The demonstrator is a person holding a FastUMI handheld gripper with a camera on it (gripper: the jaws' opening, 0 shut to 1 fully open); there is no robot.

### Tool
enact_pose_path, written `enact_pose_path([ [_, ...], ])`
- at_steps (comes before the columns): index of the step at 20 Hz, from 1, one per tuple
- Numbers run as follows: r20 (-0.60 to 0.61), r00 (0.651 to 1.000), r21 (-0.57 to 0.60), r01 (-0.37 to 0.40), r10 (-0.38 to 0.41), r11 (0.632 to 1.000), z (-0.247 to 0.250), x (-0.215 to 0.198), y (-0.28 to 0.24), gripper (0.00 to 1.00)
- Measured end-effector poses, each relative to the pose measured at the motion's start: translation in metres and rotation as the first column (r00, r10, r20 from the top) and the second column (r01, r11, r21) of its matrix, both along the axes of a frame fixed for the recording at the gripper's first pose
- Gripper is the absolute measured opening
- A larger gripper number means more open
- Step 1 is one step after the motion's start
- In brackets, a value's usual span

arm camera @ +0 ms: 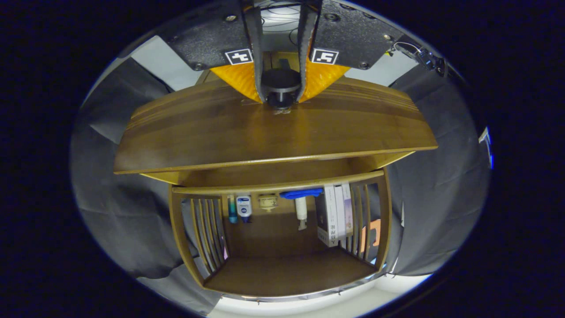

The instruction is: Pull open the drawer, take out the items inside it, and place them on the countertop above the cabinet.

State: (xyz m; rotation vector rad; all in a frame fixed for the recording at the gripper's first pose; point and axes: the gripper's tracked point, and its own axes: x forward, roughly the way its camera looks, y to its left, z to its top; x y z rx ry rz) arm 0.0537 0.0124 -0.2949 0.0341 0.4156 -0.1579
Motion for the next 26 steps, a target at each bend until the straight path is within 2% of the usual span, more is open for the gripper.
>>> enact_pose_path([
  [7,-0.068,0.998,0.008,-0.001,0.002,1.000,-0.002,-0.015,0.006,0.35],
  [10,-0.088,0.996,0.006,-0.006,0.006,1.000,0.011,-0.018,0.009,0.48],
  [11,-0.094,0.995,0.004,-0.026,0.026,1.000,0.021,-0.019,0.012,0.48],
  [13,-0.117,0.990,0.018,-0.082,0.083,0.996,0.040,-0.024,0.024,0.71],
  [15,-0.127,0.987,0.024,-0.094,0.097,0.995,0.063,-0.027,0.027,0.93],
  [18,-0.130,0.987,0.029,-0.091,0.094,0.995,0.100,-0.021,0.025,0.98],
  [21,-0.154,0.981,0.047,-0.112,0.118,0.993,0.123,-0.001,0.023,0.98],
  [26,-0.328,0.942,0.066,-0.049,0.068,0.997,0.114,0.034,0.006,0.98],
])
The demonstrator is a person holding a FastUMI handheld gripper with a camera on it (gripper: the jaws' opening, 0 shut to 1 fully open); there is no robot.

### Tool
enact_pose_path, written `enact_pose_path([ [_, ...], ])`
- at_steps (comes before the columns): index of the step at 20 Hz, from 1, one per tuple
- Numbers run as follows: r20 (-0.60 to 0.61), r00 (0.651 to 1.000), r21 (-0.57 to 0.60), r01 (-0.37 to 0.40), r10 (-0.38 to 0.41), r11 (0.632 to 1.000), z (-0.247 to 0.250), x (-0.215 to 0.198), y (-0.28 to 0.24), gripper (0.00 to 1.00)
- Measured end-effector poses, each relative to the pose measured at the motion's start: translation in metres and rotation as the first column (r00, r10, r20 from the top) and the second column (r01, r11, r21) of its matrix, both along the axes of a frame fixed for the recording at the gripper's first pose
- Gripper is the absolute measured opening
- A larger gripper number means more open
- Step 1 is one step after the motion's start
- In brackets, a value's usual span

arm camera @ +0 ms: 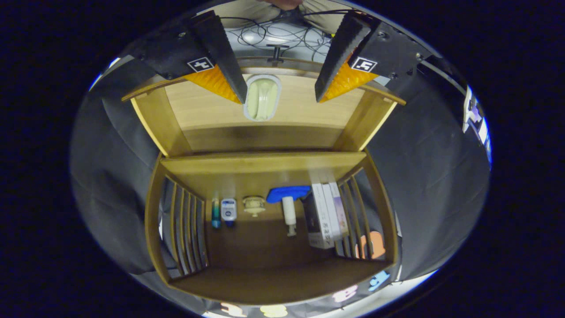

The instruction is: Pull open the drawer, take out the items inside it, and place them on the countertop above the cabinet.

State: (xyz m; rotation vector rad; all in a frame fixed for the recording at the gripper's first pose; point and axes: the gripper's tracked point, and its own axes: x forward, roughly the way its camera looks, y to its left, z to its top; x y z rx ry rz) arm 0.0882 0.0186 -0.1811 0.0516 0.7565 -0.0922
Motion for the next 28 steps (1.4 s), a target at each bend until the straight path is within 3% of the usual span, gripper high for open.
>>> enact_pose_path([
  [5,-0.207,0.977,-0.014,0.043,-0.045,0.999,-0.035,0.028,-0.013,0.98],
  [14,-0.407,0.906,0.014,0.137,-0.119,0.990,-0.083,0.063,-0.032,0.92],
  [22,-0.488,0.860,-0.004,0.167,-0.148,0.986,-0.108,0.064,-0.034,0.46],
  [23,-0.480,0.864,-0.009,0.169,-0.153,0.986,-0.108,0.065,-0.035,0.44],
  [26,-0.502,0.849,-0.007,0.187,-0.165,0.982,-0.104,0.056,-0.034,0.23],
  [28,-0.495,0.854,0.015,0.196,-0.163,0.981,-0.096,0.056,-0.031,0.21],
])
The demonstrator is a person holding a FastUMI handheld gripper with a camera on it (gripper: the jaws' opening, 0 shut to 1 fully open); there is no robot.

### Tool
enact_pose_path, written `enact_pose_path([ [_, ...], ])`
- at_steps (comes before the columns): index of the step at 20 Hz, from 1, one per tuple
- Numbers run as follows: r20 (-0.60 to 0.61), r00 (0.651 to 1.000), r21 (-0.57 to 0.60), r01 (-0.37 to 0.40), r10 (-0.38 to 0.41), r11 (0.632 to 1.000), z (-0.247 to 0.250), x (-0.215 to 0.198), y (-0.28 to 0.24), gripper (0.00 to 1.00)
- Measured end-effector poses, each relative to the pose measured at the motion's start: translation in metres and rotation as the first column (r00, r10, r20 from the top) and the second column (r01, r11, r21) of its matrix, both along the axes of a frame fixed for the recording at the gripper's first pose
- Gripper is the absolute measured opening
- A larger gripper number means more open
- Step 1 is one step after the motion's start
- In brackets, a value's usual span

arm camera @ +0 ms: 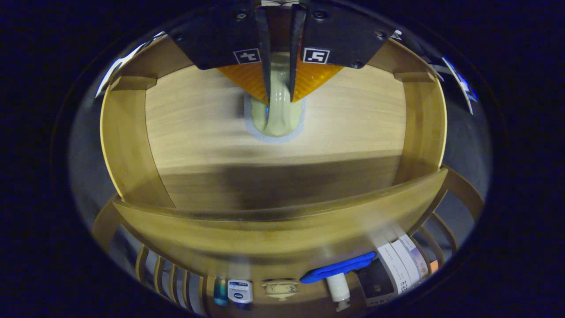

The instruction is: Pull open the drawer, take out the items inside it, and place them on the countertop above the cabinet.

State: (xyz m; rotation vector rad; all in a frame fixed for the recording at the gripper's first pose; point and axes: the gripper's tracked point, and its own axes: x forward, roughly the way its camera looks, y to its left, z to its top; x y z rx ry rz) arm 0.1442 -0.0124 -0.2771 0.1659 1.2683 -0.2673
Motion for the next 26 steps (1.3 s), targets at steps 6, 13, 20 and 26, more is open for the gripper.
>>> enact_pose_path([
  [6,0.077,0.997,0.036,-0.034,0.031,0.999,0.046,0.004,0.011,0.21],
  [13,0.153,0.986,0.045,-0.066,0.058,0.997,0.101,0.026,0.020,0.21],
  [20,0.227,0.973,0.019,-0.054,0.048,0.998,0.147,0.076,0.013,0.21],
  [26,0.269,0.963,0.033,-0.027,0.017,0.999,0.173,0.116,0.008,0.21],
])
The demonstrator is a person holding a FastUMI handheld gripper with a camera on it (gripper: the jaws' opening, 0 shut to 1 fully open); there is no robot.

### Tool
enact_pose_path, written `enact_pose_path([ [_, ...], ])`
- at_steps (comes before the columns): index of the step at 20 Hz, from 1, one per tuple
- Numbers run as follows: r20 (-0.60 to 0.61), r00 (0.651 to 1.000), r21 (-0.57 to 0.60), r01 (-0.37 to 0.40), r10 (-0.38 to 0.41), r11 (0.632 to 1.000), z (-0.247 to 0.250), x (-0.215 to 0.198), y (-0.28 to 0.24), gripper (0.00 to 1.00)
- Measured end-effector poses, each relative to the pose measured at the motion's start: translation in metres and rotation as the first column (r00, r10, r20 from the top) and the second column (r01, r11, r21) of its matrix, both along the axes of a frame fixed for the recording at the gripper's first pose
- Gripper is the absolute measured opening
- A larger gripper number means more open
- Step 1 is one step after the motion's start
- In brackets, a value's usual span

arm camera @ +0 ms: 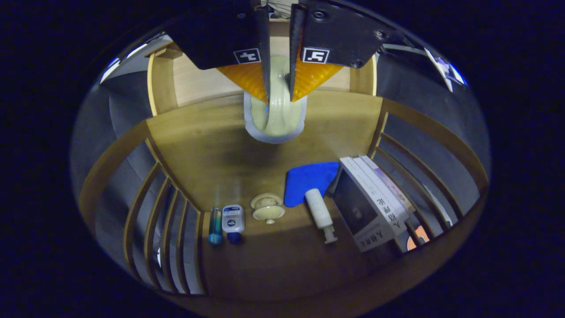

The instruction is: Pull open the drawer, take out the items inside it, and place them on the countertop above the cabinet.

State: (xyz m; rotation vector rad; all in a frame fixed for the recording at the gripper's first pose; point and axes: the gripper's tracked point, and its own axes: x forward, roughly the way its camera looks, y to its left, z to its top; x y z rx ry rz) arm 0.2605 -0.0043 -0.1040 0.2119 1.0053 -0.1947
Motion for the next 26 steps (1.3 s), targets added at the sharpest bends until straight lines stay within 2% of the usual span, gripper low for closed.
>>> enact_pose_path([
  [8,0.085,0.995,-0.076,-0.044,0.050,0.996,0.018,0.054,0.008,0.21],
  [16,0.109,0.994,-0.035,-0.025,0.029,0.999,-0.004,0.091,0.012,0.21],
  [26,0.048,0.999,-0.067,-0.011,0.015,0.998,-0.035,0.082,-0.005,0.26],
])
